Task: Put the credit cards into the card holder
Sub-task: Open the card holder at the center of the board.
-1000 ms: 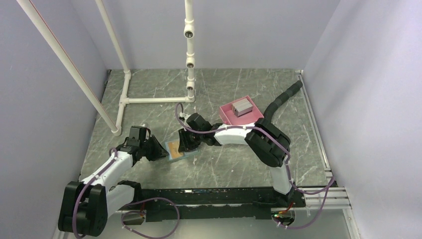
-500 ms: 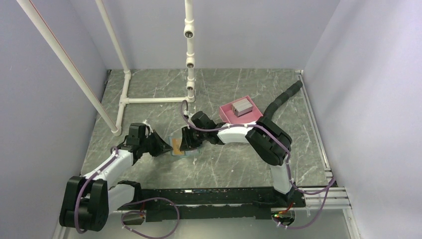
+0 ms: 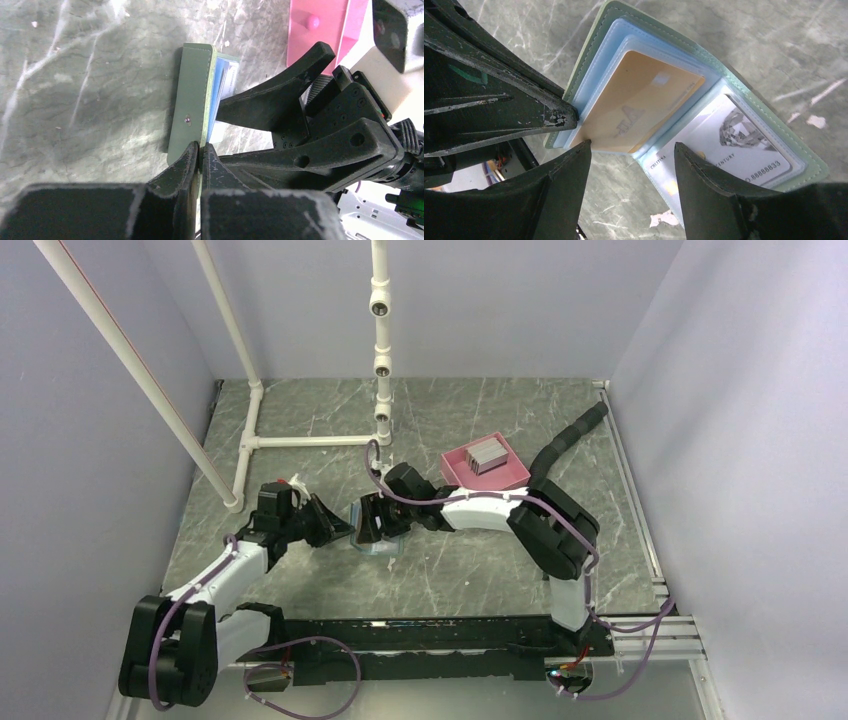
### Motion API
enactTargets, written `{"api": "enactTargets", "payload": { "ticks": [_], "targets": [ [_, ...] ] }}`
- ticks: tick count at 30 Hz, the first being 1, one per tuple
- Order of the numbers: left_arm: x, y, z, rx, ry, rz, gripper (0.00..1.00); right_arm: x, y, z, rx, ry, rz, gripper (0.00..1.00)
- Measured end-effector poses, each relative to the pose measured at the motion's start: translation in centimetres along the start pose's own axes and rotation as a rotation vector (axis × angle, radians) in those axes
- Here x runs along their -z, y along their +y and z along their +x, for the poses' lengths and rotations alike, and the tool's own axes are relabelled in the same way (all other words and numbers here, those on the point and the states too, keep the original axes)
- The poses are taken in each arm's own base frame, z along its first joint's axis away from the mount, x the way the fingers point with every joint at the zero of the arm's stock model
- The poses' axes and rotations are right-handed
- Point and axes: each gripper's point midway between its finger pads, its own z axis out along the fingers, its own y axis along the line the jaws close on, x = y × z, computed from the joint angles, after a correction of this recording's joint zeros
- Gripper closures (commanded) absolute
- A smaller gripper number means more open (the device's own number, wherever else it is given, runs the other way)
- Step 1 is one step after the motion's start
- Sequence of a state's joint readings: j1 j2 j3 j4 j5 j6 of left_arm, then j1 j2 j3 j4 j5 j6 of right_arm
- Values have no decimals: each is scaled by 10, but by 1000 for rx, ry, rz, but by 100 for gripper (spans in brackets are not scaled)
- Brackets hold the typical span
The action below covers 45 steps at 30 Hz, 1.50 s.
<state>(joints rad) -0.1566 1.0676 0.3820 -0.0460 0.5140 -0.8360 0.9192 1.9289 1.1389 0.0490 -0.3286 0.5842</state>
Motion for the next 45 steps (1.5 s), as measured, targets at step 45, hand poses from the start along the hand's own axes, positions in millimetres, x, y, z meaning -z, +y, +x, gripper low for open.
{"api": "enactTargets", "payload": {
  "ticks": [45],
  "targets": [
    [2,-11,6,0,32,52,100,6,-12,-41,-243,-93,89,47]
  ]
}}
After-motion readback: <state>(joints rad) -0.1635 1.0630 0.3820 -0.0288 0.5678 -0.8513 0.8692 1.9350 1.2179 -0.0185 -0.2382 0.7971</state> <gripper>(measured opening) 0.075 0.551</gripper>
